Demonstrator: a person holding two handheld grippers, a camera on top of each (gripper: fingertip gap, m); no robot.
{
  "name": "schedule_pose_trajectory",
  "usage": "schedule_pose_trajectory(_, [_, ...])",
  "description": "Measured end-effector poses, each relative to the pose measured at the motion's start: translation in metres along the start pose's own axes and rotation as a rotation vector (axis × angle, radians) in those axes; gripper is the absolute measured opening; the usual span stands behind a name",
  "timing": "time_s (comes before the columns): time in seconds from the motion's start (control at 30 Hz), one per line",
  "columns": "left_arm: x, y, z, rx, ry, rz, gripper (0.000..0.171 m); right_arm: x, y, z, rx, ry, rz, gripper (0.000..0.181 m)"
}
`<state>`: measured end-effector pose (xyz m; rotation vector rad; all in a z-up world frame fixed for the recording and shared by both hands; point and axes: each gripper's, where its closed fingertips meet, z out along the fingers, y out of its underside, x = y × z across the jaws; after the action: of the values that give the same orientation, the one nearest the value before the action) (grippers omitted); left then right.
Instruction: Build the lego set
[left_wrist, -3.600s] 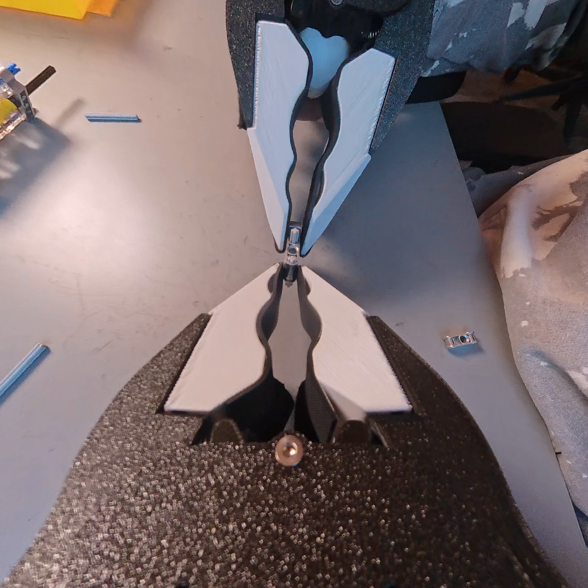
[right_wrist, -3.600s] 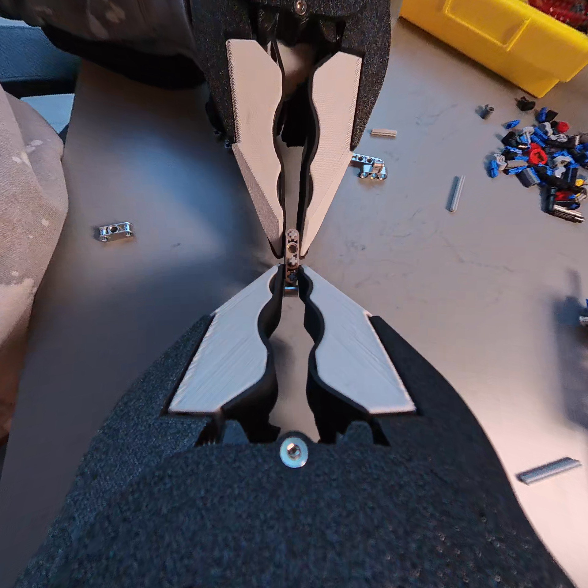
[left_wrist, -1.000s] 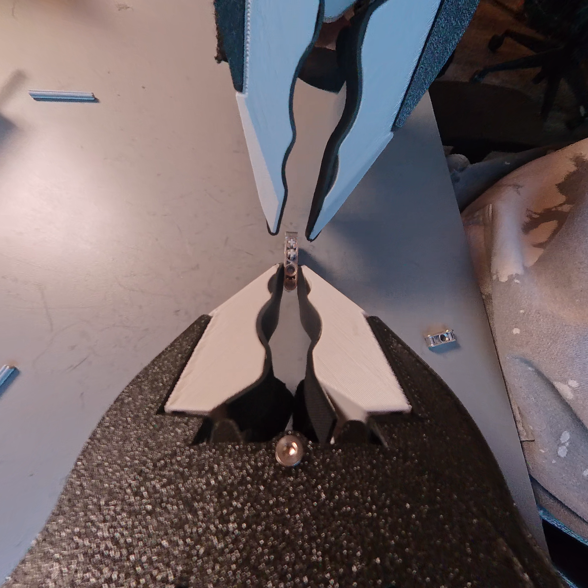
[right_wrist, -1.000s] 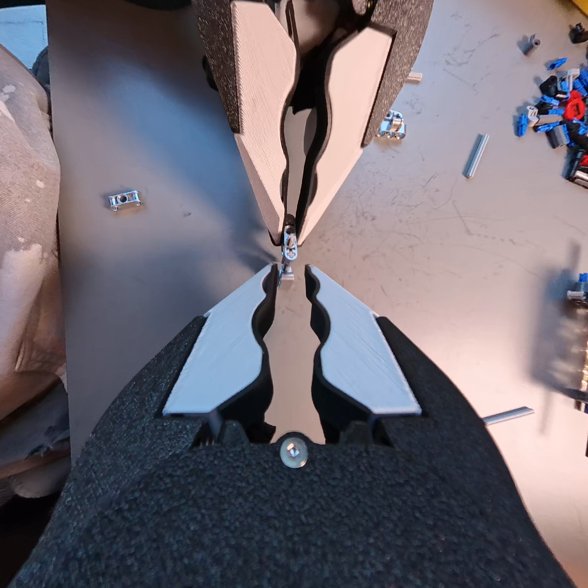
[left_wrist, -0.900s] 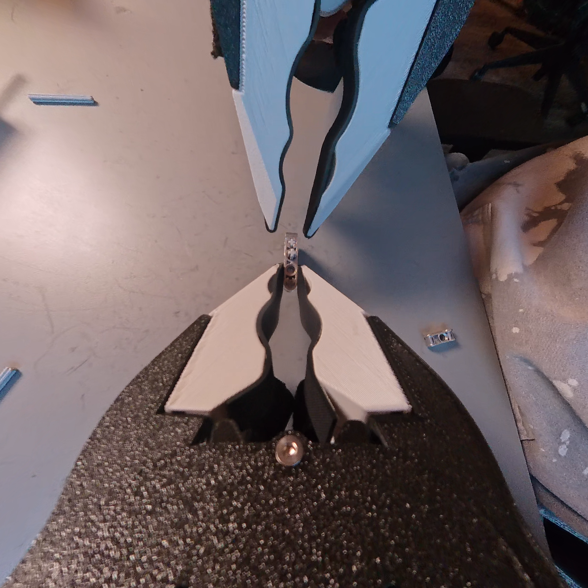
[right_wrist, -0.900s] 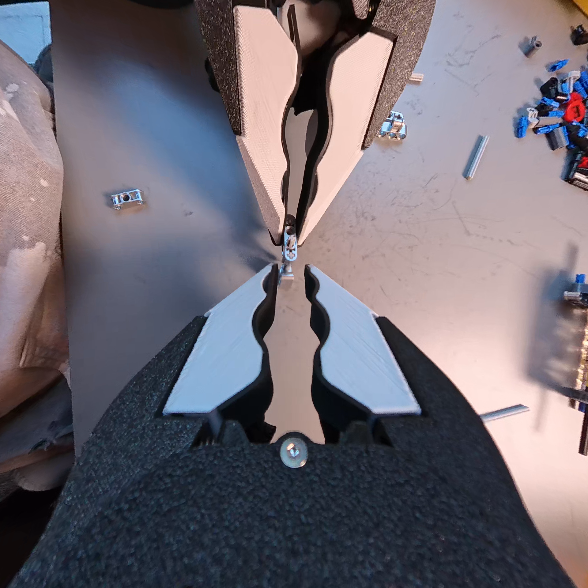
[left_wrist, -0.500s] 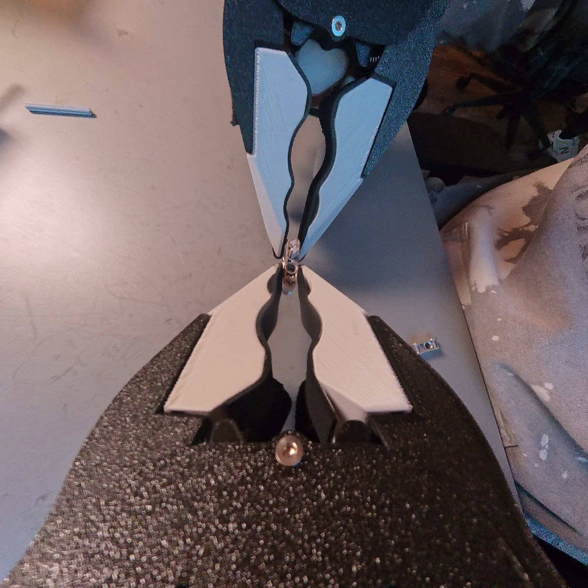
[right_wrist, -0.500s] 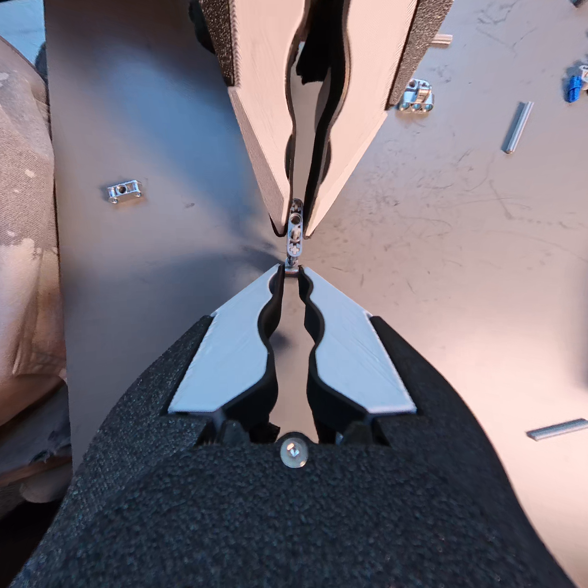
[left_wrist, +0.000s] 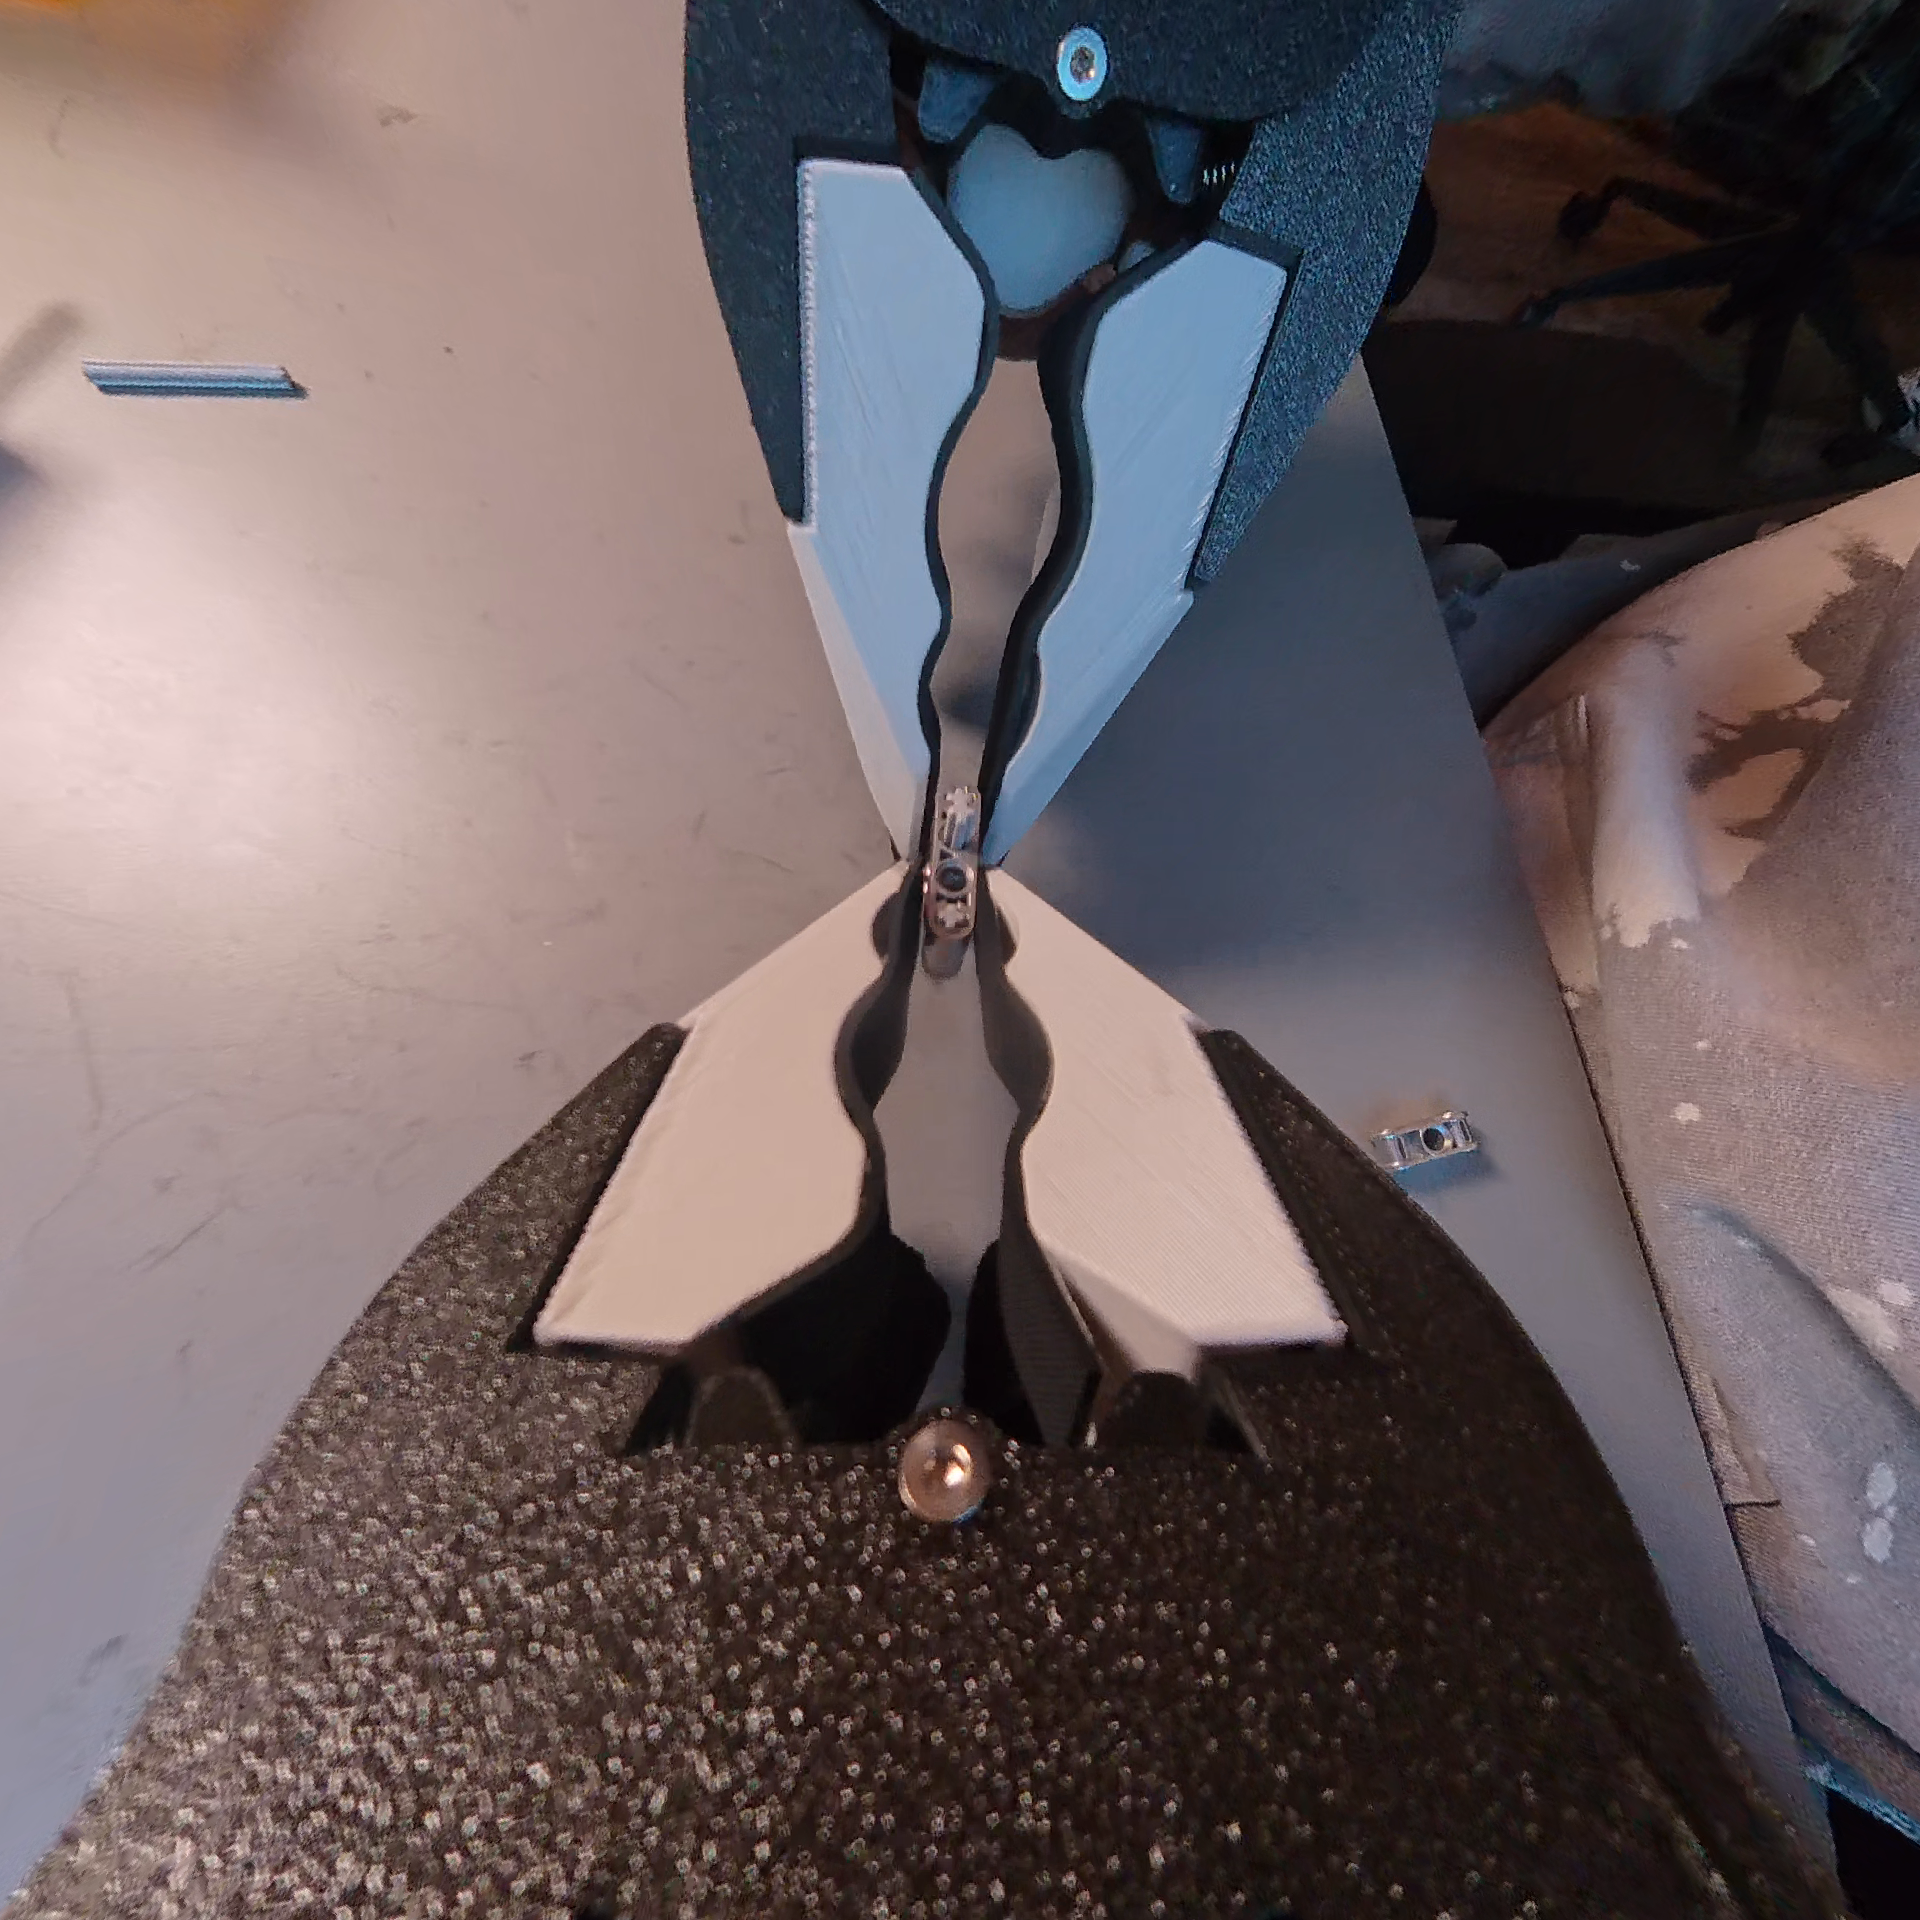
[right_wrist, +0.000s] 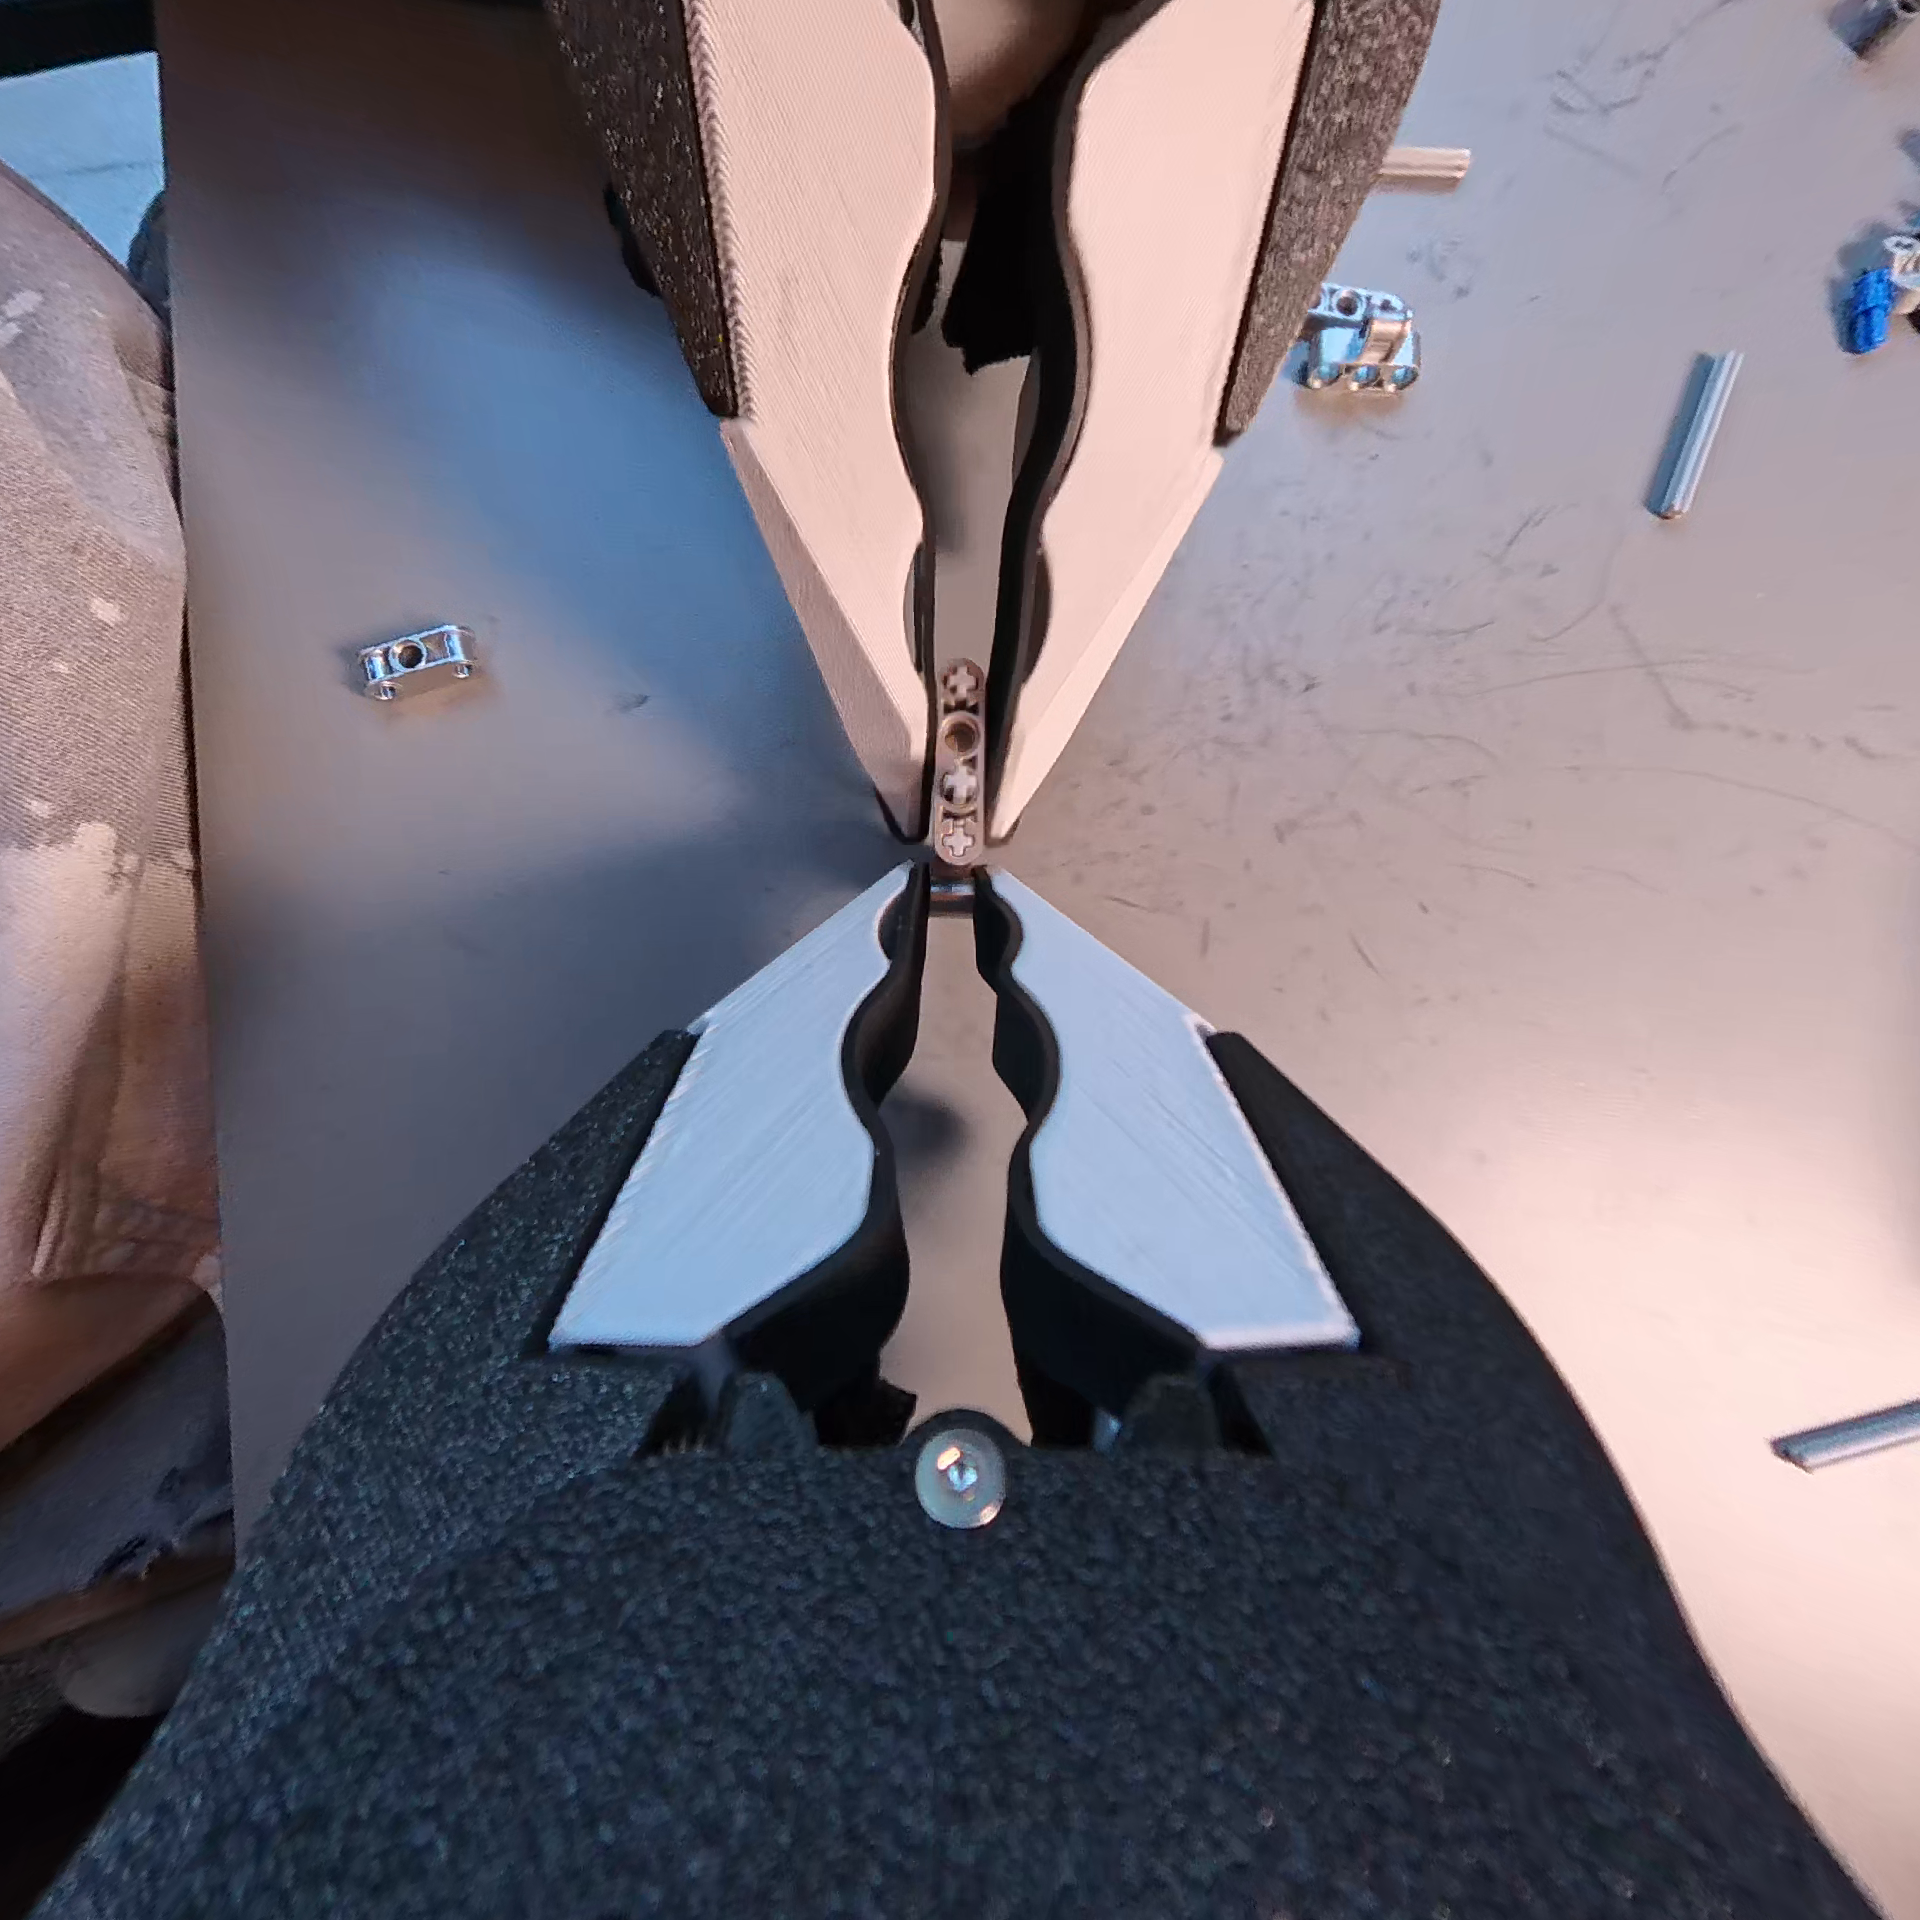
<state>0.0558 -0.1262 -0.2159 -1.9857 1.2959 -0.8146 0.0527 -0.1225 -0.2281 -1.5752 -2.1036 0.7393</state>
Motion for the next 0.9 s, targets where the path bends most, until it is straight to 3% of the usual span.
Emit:
schedule_pose_trajectory(0.2, [0.001, -0.010, -0.013, 0.097, 0.026, -0.068, 0.006, -0.001, -0.001, -0.004, -0.002, -0.029, 0.031, 0.005])
schedule_pose_trajectory(0.37, [-0.010, -0.032, -0.050, 0.366, 0.247, -0.425, 0.005, 0.013, -0.029, -0.037, 0.243, 0.047, -0.011, 0.014])
schedule_pose_trajectory(0.5, [-0.011, -0.048, -0.074, 0.543, 0.450, -0.620, 0.005, 0.017, -0.045, -0.060, 0.342, 0.230, -0.193, 0.030])
schedule_pose_trajectory(0.63, [0.005, -0.055, -0.074, 0.569, 0.612, -0.684, 0.005, 0.007, -0.061, -0.065, 0.354, 0.293, -0.330, 0.047])
schedule_pose_trajectory(0.9, [0.029, -0.052, -0.065, 0.493, 0.709, -0.675, 0.005, -0.024, -0.069, -0.060, 0.294, 0.144, -0.467, 0.038])
